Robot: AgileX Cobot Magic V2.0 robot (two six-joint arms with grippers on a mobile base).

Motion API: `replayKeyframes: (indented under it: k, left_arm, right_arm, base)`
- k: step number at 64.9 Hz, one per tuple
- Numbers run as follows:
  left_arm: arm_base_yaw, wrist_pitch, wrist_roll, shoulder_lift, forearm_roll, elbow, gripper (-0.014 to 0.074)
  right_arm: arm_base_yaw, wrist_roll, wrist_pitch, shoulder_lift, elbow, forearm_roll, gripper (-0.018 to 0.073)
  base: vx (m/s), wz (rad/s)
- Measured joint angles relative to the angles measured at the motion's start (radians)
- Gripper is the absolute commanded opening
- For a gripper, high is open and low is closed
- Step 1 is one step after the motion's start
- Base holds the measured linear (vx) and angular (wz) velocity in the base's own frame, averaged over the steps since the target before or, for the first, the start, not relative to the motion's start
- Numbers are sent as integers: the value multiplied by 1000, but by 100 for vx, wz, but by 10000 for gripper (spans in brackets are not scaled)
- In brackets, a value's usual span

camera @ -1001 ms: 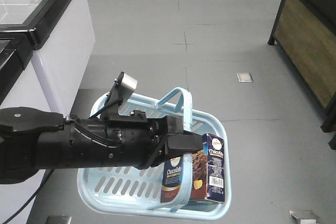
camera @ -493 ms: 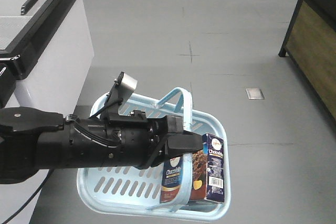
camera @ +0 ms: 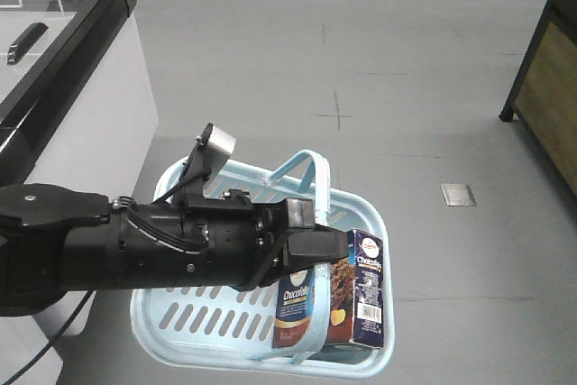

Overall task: Left arm holds basket, right arm returns cookies
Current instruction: 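Drive forward toward the drink shelves holding the basket in left gripper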

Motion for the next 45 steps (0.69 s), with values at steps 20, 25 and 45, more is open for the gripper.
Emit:
replayKeyframes:
  k: [20,25,45]
  left_arm:
    - [0,0,0,0,0,0,-6]
    - [0,0,0,0,0,0,-6]
    - [0,0,0,0,0,0,-6]
  right_arm:
    - [0,0,0,0,0,0,-11]
    - [0,0,0,0,0,0,-11]
    - [0,0,0,0,0,0,-11]
  base:
    - [43,-1]
    - [44,-2]
    - [45,-3]
